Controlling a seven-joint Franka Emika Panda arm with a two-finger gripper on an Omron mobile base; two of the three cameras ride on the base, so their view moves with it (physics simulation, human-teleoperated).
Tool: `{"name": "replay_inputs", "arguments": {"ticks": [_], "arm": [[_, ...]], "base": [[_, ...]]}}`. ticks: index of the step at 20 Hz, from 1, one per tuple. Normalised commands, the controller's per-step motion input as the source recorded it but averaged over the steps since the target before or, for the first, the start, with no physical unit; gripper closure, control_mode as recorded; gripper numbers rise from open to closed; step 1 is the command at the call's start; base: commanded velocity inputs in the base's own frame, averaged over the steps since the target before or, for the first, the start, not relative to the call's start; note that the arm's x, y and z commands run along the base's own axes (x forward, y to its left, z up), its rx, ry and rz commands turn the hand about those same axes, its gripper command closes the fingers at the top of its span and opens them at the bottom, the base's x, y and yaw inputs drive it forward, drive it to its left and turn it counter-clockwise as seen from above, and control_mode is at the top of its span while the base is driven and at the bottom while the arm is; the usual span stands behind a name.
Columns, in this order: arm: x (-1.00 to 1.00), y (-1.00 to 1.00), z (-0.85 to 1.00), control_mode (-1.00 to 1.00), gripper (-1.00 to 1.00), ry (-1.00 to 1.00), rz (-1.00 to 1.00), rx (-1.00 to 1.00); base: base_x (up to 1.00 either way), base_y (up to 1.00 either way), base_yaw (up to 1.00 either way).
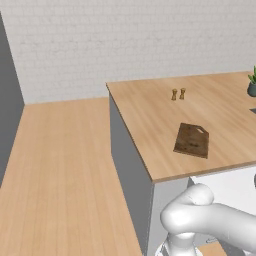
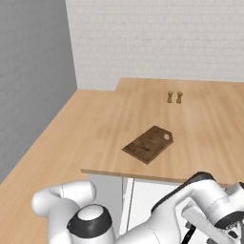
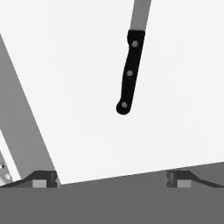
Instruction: Pick up the knife from the drawer and place it on the cutting board. Then place the meat from the plate to the cutting board.
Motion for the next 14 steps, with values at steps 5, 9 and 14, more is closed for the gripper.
{"name": "replay_inputs", "arguments": {"ticks": [5, 9, 14], "arm": [[0.03, 0.29, 0.14, -1.0, -1.0, -0.08, -0.16, -0.09], [0.38, 0.25, 0.03, -1.0, -1.0, 0.09, -0.09, -0.21], [0.39, 0.13, -0.16, -1.0, -1.0, 0.12, -0.05, -0.1]], "base": [[0.0, 0.0, 0.0], [0.0, 0.0, 0.0], [0.0, 0.0, 0.0]]}}
